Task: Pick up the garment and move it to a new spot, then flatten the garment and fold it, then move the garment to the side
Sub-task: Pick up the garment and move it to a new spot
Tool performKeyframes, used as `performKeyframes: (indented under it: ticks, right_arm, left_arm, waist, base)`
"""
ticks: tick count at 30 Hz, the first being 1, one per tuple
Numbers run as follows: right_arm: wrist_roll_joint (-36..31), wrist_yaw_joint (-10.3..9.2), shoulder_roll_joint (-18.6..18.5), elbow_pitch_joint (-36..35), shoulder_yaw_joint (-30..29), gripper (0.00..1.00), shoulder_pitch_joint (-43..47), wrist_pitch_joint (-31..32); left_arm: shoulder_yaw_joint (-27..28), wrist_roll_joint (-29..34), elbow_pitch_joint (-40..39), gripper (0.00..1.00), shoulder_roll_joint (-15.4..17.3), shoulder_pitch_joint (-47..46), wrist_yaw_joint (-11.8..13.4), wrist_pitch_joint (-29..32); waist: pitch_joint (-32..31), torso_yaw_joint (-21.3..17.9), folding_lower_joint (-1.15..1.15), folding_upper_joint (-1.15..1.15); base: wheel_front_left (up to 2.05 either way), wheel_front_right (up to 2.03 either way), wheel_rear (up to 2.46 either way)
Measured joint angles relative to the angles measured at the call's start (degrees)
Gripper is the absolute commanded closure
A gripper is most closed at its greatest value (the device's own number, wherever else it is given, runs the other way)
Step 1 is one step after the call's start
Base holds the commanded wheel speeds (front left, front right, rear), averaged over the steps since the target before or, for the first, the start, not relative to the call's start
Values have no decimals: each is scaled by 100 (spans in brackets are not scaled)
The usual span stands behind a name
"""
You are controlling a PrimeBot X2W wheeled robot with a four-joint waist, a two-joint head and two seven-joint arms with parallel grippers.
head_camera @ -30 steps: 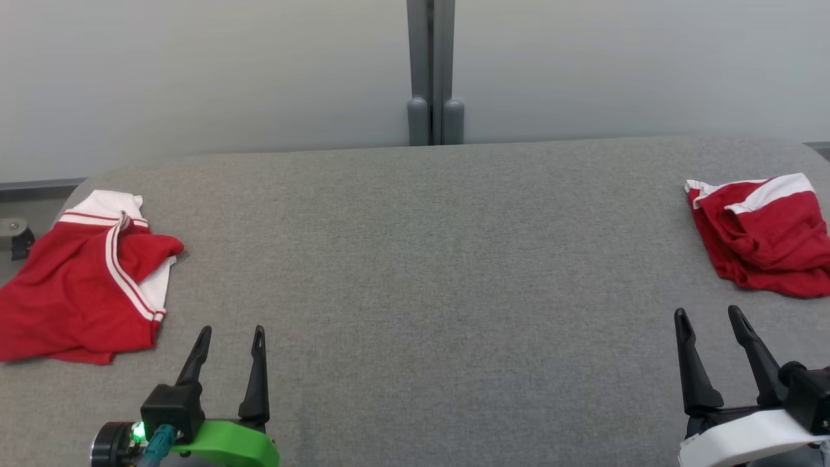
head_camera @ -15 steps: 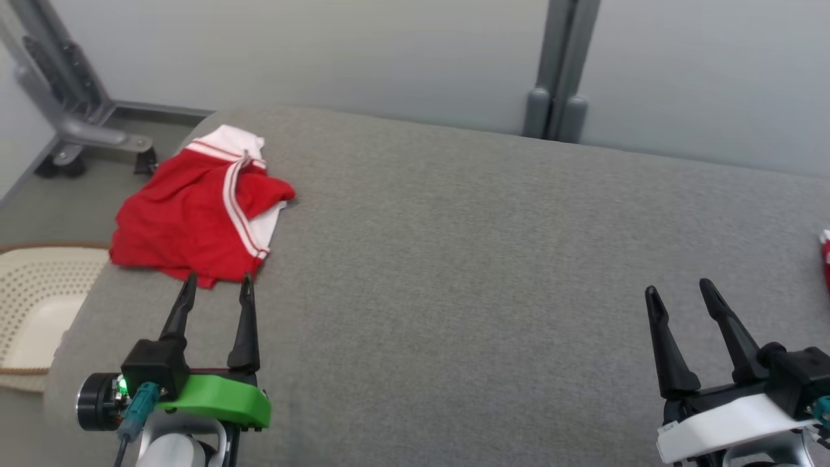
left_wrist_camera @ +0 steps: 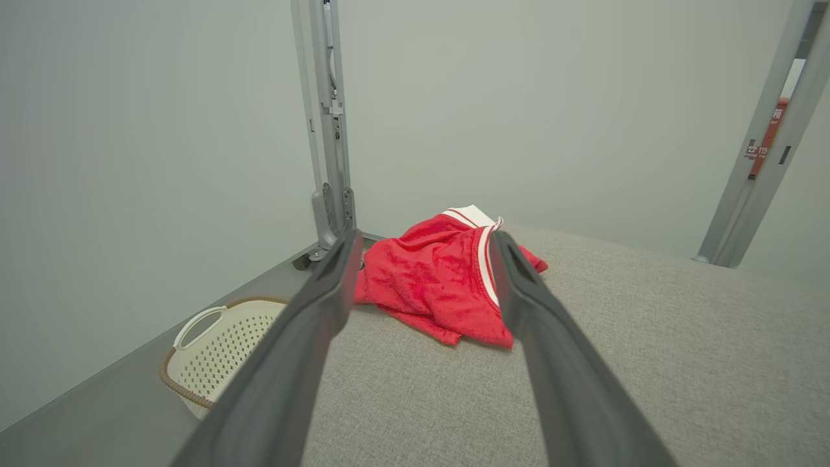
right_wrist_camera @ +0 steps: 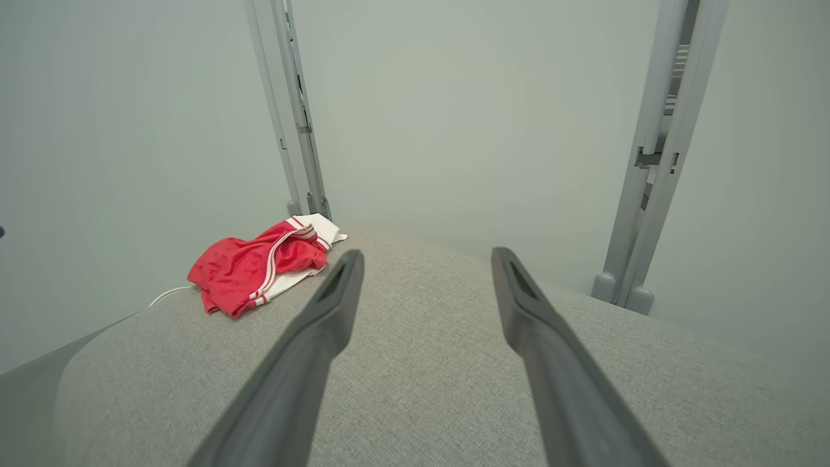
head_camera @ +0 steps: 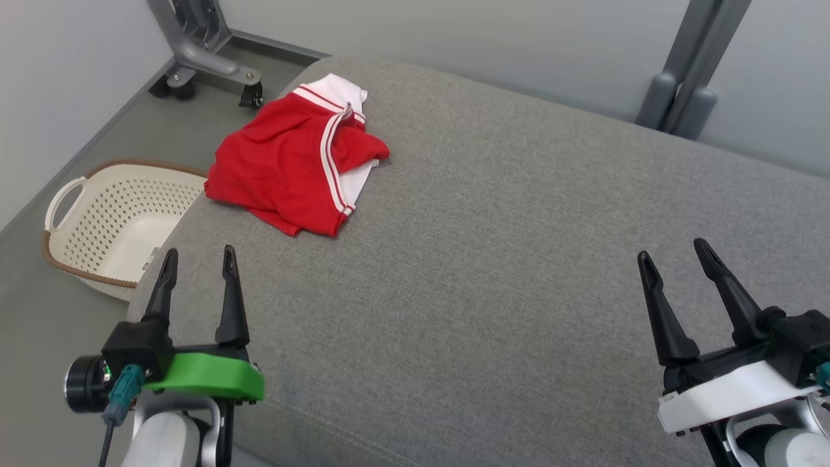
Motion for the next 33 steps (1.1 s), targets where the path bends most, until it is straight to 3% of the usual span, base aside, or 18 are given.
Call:
performKeyframes:
  ticks: [4, 10, 23, 28, 29, 33]
  right_arm:
    - [-8, 0, -193, -238, 44, 0, -227, 213]
    - [-9, 0, -595, -633, -18, 0, -638, 491]
    - [62, 0, -792, -699, -62, 0, -1094, 478]
    - [88, 0, -775, -589, -32, 0, -1145, 379]
    - [91, 0, -765, -549, -29, 0, -1150, 364]
    - [91, 0, -677, -425, -12, 0, -1154, 201]
  left_arm:
    - [8, 66, 153, 0, -183, -386, -149, -1]
    - [91, 19, 1038, 0, -475, -1514, -411, -10]
    - [-23, -269, 4870, 0, -589, -3693, -1089, 158]
    - [51, -503, 5582, 0, -490, -4132, -1169, 249]
    - [68, -533, 5642, 96, -448, -4179, -1171, 179]
    - [98, -576, 5710, 100, -348, -4197, -1176, 24]
  waist:
    - [286, 68, 0, 0]
    - [868, 32, 0, 0]
    - [2346, -625, 1, 0]
    - [2589, -911, 0, 0]
    - [2616, -963, 0, 0]
    - [2565, -1091, 1, 0]
  base:
    - [0, 0, 0]
    - [0, 0, 0]
    - [0, 0, 0]
    - [0, 0, 0]
    - [0, 0, 0]
    - [0, 0, 0]
